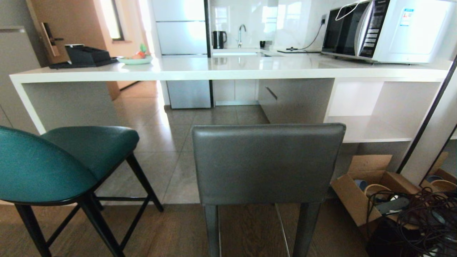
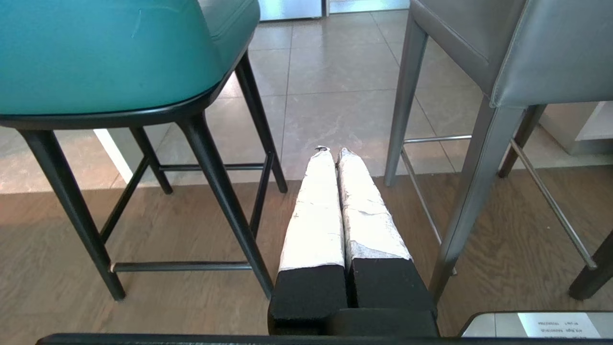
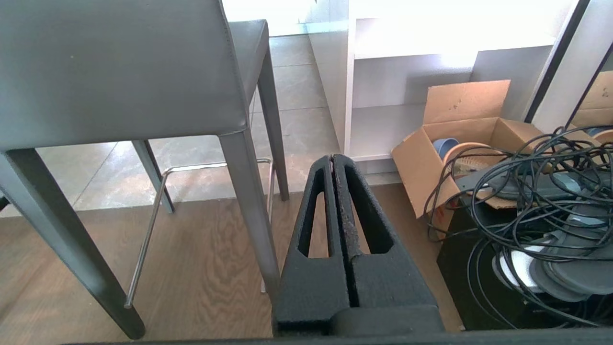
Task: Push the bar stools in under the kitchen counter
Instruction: Push the blue chair back under the dining table
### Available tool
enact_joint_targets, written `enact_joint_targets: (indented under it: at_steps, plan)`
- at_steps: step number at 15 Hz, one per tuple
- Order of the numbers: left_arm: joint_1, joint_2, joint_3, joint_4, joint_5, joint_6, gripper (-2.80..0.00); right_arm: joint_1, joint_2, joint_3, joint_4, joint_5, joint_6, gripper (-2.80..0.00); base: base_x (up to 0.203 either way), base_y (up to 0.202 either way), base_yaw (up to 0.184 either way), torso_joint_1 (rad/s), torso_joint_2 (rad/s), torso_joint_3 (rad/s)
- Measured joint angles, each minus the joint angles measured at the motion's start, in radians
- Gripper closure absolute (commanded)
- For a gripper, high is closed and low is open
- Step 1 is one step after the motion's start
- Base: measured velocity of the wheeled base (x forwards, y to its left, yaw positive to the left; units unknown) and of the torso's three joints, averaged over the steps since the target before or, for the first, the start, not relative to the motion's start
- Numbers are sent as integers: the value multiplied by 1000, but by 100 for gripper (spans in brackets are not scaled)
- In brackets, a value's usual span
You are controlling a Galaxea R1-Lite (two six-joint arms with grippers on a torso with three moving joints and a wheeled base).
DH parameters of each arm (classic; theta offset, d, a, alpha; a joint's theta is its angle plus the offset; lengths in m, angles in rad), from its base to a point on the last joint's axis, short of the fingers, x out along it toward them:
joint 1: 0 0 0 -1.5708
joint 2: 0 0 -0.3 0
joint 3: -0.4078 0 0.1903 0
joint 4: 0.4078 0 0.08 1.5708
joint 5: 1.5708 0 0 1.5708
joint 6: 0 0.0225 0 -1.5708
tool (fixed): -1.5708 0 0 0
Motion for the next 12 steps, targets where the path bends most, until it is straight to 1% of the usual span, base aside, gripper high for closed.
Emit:
enact_joint_targets:
  at_steps: [7, 10, 12]
  plan:
    - [0, 0, 0, 0, 1, -1, 0, 0, 0, 0, 0, 0, 0, 0, 0, 0, 0, 0, 0, 0]
    - [-1, 0, 0, 0, 2, -18, 0, 0, 0, 0, 0, 0, 0, 0, 0, 0, 0, 0, 0, 0]
    - [0, 0, -1, 0, 3, -26, 0, 0, 0, 0, 0, 0, 0, 0, -1, 127, -5, 4, 1, 2]
